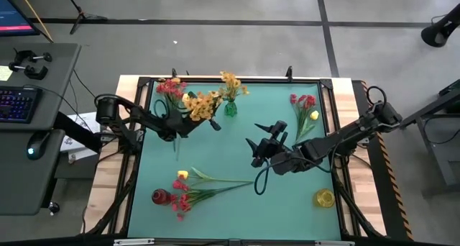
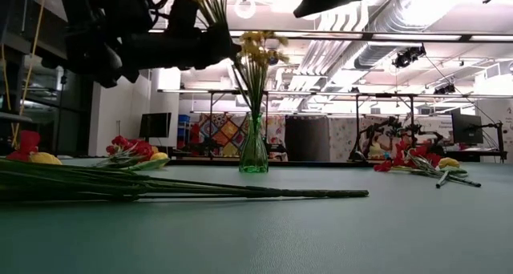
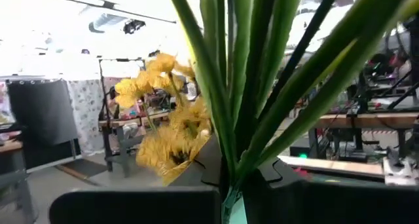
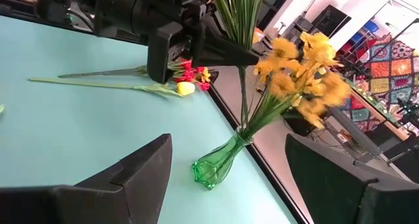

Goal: Sort flowers into vase by color
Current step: Put the bottom yellow flower into the green vase

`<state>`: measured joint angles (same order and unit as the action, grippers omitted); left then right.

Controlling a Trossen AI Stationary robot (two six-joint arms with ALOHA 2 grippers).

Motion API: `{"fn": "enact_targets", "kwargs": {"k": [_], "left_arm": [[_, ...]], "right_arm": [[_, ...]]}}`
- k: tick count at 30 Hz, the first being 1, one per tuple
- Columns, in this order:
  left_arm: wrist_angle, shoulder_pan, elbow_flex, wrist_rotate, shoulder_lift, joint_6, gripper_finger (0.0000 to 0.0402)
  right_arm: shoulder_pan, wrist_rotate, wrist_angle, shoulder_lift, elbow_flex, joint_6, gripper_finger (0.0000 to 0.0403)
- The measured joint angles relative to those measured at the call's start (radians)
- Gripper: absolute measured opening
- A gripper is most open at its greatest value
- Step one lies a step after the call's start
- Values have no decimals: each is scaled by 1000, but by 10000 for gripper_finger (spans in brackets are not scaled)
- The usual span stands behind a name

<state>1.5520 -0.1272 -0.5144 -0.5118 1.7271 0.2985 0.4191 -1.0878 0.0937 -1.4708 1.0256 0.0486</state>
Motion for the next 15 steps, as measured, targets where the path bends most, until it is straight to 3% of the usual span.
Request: {"fn": "enact_targets", "kwargs": {"k": [15], "left_arm": [[-65,-44,0,-27,0,-15,4]], "right_arm": [[0,48,0,-1,0,-34,286]]}}
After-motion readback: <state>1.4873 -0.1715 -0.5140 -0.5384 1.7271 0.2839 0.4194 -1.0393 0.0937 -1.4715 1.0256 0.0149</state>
